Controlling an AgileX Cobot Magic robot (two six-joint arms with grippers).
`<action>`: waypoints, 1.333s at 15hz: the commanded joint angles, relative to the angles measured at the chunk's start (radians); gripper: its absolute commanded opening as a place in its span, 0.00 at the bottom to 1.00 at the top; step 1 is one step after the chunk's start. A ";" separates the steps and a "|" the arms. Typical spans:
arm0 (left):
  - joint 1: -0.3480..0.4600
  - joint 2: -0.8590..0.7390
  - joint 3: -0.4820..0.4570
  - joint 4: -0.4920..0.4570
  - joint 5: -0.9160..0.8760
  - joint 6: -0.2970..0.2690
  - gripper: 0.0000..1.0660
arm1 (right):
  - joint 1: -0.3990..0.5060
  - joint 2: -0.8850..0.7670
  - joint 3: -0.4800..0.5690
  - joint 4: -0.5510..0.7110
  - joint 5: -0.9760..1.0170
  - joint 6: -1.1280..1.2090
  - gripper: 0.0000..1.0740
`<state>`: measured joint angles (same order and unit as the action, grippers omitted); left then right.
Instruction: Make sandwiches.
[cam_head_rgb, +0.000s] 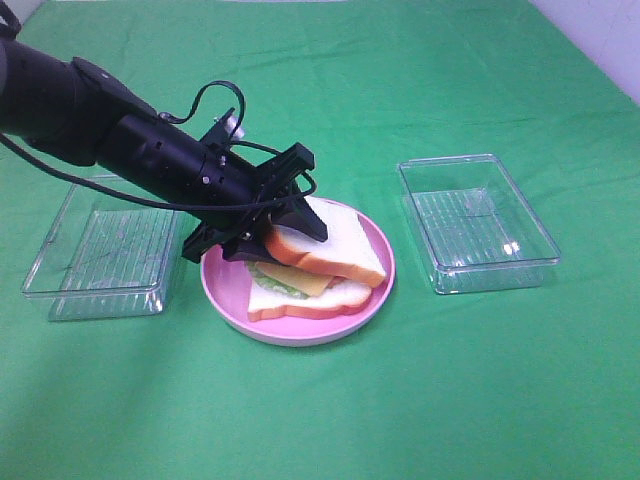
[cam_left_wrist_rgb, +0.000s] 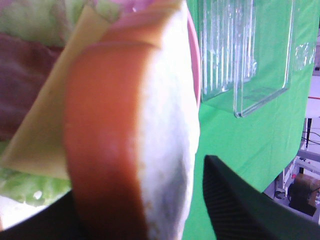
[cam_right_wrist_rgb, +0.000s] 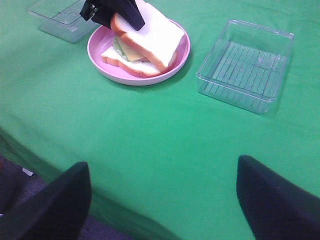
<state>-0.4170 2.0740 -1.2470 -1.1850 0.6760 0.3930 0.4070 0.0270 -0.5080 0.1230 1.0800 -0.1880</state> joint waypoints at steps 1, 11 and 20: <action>0.010 0.005 0.000 0.025 0.045 0.013 0.63 | -0.001 -0.009 0.003 0.003 -0.011 -0.007 0.71; 0.217 -0.044 -0.021 0.166 0.288 0.105 0.63 | -0.001 -0.009 0.003 0.003 -0.011 -0.007 0.71; 0.268 -0.707 -0.020 0.999 0.418 -0.297 0.63 | -0.001 -0.009 0.003 0.003 -0.011 -0.007 0.71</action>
<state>-0.1500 1.3990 -1.2700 -0.2170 1.0630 0.1350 0.4070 0.0270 -0.5080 0.1230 1.0800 -0.1880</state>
